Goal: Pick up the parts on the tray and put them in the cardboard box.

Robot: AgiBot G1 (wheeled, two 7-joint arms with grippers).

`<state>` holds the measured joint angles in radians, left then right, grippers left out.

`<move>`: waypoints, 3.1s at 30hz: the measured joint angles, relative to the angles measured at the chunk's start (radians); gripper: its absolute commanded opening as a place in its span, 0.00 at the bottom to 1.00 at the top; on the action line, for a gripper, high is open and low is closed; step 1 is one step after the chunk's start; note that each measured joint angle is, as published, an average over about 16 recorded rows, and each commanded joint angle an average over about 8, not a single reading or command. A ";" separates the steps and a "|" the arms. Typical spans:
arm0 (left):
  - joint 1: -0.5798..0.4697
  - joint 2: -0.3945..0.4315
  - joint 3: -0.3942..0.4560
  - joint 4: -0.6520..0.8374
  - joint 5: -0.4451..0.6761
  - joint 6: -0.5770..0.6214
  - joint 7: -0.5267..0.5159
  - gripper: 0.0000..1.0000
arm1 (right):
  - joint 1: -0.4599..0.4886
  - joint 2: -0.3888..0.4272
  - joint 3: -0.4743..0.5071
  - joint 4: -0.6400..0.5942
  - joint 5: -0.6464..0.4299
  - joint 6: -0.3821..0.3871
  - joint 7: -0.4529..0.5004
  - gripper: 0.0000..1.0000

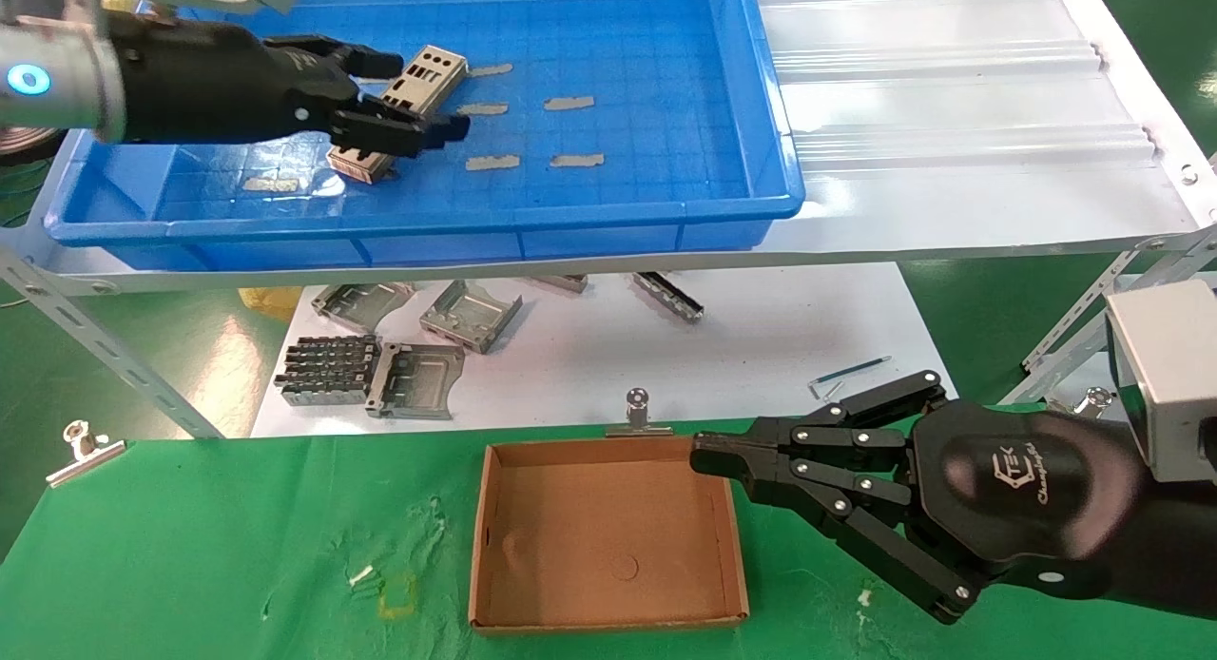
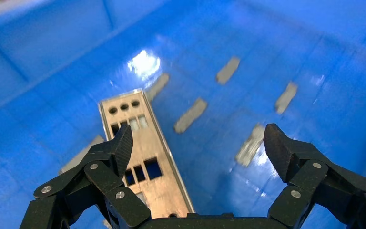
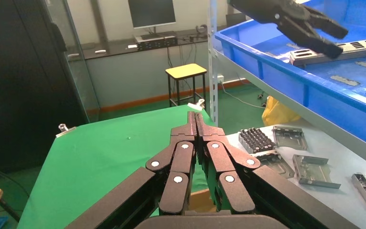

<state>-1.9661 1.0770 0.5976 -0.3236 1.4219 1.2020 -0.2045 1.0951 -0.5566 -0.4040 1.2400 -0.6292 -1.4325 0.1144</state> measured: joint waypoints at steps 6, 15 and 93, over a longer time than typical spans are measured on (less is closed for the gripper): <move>-0.054 0.047 0.022 0.111 0.037 -0.020 0.052 1.00 | 0.000 0.000 0.000 0.000 0.000 0.000 0.000 1.00; -0.094 0.079 0.029 0.210 0.050 -0.036 0.098 1.00 | 0.000 0.000 0.000 0.000 0.000 0.000 0.000 1.00; -0.125 0.103 0.022 0.325 0.042 -0.143 0.142 0.20 | 0.000 0.000 0.000 0.000 0.000 0.000 0.000 1.00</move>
<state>-2.0911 1.1798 0.6199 0.0017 1.4643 1.0586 -0.0622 1.0951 -0.5565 -0.4041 1.2400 -0.6291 -1.4324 0.1144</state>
